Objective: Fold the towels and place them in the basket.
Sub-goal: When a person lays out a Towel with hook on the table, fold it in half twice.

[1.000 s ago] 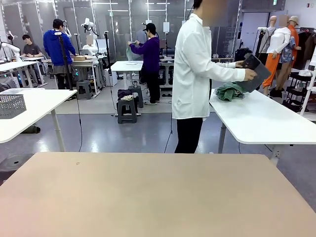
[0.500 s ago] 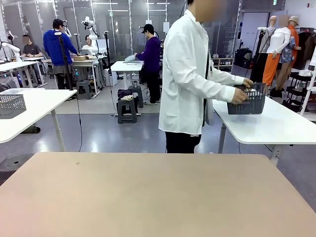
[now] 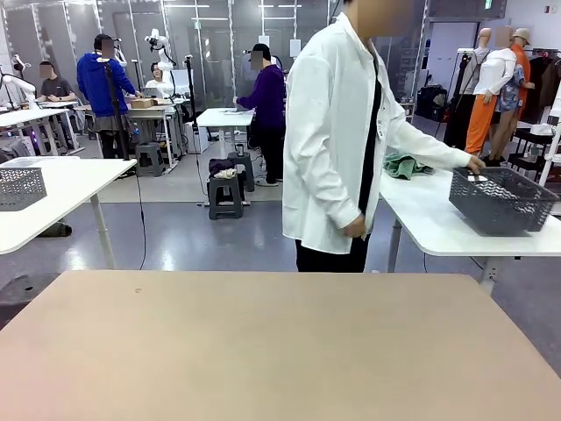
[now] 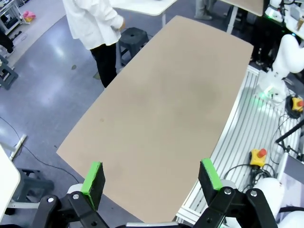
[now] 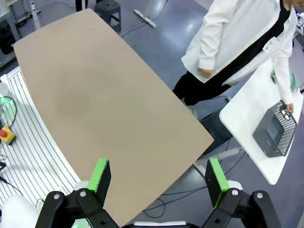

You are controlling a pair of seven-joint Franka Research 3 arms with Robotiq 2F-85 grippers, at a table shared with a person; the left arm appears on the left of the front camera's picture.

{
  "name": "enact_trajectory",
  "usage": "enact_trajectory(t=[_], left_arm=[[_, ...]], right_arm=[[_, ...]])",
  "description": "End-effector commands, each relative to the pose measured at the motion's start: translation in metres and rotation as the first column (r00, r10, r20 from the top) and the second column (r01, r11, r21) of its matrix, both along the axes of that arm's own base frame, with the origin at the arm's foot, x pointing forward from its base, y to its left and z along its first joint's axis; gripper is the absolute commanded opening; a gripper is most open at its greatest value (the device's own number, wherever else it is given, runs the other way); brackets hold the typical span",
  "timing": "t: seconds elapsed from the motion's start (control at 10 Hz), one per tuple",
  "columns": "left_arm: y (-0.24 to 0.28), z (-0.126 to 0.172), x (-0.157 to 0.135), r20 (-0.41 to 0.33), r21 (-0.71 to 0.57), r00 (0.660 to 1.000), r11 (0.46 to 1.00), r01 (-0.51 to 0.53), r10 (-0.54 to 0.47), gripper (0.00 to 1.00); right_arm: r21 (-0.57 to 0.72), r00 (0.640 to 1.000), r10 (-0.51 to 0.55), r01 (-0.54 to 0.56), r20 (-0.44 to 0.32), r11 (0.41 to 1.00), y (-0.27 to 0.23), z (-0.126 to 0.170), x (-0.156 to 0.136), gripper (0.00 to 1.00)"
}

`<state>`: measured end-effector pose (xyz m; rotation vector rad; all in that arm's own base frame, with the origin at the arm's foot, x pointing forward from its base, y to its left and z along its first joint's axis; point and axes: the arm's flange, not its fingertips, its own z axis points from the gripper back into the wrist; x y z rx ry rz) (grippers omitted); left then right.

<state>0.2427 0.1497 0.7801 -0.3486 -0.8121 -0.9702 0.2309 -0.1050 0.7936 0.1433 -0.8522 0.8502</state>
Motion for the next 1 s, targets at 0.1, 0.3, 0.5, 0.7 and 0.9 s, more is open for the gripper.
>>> enact_trajectory(t=[0.1, 0.3, 0.5, 0.7, 0.9], left_arm=[[-0.0002, 0.0103, -0.0063, -0.051, 0.019, 0.998, 1.0, -0.02, 0.021, 1.0], [0.0001, 0.011, -0.0093, -0.08, 0.044, 0.997, 0.999, -0.007, 0.01, 1.0], [-0.0013, 0.0103, -0.0132, -0.103, 0.063, 0.995, 0.998, 0.006, 0.001, 1.0], [0.0006, 0.0036, -0.0109, -0.06, 0.037, 0.998, 0.999, 0.011, -0.009, 1.0], [0.0006, 0.0036, -0.0109, -0.06, 0.037, 0.998, 0.999, 0.011, -0.009, 1.0]], right_arm=[[-0.015, 0.998, -0.01, 0.01, -0.065, 1.0, -0.0019, 0.002, -0.0048, 1.0], [-0.025, 0.998, -0.006, 0.004, -0.066, 1.0, -0.0036, 0.0036, -0.007, 1.0], [-0.035, 0.998, 0.005, -0.008, -0.07, 0.999, -0.0036, 0.0048, -0.0107, 1.0], [-0.019, 0.999, 0.017, -0.018, -0.05, 1.0, -0.0004, 0.0017, -0.0088, 1.0], [-0.019, 0.999, 0.017, -0.018, -0.05, 1.0, -0.0004, 0.0017, -0.0088, 1.0]])
